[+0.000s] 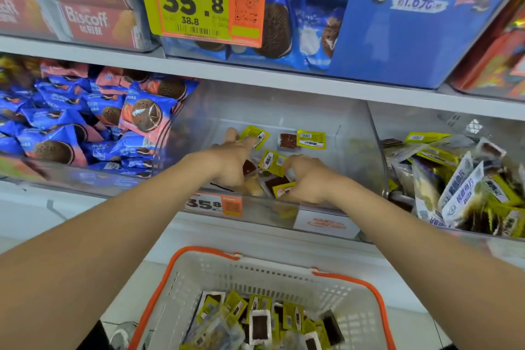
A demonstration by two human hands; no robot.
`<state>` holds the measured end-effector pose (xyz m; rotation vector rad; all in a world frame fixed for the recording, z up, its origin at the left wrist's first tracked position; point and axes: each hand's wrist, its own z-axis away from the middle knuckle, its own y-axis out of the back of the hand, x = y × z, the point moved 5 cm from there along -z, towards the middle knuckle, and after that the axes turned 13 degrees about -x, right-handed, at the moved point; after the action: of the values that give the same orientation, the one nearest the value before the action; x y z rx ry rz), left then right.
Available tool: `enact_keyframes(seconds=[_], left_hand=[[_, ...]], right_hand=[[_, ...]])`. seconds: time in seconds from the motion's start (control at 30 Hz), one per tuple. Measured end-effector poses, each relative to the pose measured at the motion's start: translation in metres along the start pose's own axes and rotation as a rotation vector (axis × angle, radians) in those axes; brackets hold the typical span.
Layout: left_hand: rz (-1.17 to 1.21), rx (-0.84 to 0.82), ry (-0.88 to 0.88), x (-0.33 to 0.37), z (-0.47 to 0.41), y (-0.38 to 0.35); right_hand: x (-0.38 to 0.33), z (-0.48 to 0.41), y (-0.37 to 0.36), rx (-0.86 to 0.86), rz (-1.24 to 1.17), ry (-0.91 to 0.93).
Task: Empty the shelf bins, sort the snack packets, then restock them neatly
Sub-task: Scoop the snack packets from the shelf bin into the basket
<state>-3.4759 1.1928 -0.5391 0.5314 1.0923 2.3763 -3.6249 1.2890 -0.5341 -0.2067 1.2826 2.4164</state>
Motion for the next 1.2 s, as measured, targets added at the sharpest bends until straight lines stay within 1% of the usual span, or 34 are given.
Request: enact_keyframes(seconds=[0.07,0.13,0.23,0.33,0.4,0.53,0.6,0.7,0.77,0.87,0.97,1.03,1.07,1.13,1.17,1.2], left_hand=[[-0.065,-0.036,-0.082,0.003,-0.002,-0.003],[-0.159,-0.08,-0.136,0.007,-0.004,-0.009],[-0.152,-0.078,-0.213,0.015,-0.005,-0.012],[-0.122,0.013,-0.296,0.018,0.002,-0.004],[-0.106,0.086,-0.313,0.016,0.008,-0.001],[-0.142,0.085,-0.37,0.015,0.021,-0.003],[-0.15,0.106,-0.377,0.014,0.028,0.002],[-0.2,0.214,-0.346,0.01,0.033,0.01],[-0.217,0.306,-0.332,0.01,0.041,0.013],[-0.125,0.48,-0.342,0.018,0.067,0.021],[0.032,0.632,-0.332,0.021,0.1,0.027],[0.173,0.667,-0.391,0.022,0.127,0.032],[0.224,0.652,-0.447,0.025,0.141,0.034],[0.337,0.519,-0.575,0.035,0.167,0.035],[0.383,0.434,-0.626,0.04,0.178,0.033],[0.394,0.372,-0.67,0.045,0.186,0.031]], right_hand=[[0.002,-0.011,-0.004,0.024,0.03,0.029],[0.003,-0.016,-0.006,0.0,0.023,0.067],[0.003,-0.022,-0.007,-0.032,0.141,0.148],[0.003,-0.024,-0.004,0.044,0.227,0.214],[0.003,-0.022,-0.002,0.105,0.29,0.224],[0.005,-0.015,0.002,0.144,0.345,0.207],[0.005,-0.011,0.005,0.185,0.351,0.178],[0.006,-0.007,0.009,0.284,0.337,0.163],[0.008,0.002,0.017,0.38,0.273,0.135],[0.005,0.027,0.033,0.524,0.073,0.153],[-0.005,0.072,0.046,0.648,-0.145,0.28],[-0.011,0.111,0.049,0.67,-0.391,0.391],[-0.011,0.129,0.049,0.655,-0.538,0.453],[-0.009,0.157,0.045,0.549,-0.758,0.562],[-0.009,0.166,0.041,0.479,-0.775,0.589],[-0.009,0.173,0.037,0.417,-0.726,0.607]])
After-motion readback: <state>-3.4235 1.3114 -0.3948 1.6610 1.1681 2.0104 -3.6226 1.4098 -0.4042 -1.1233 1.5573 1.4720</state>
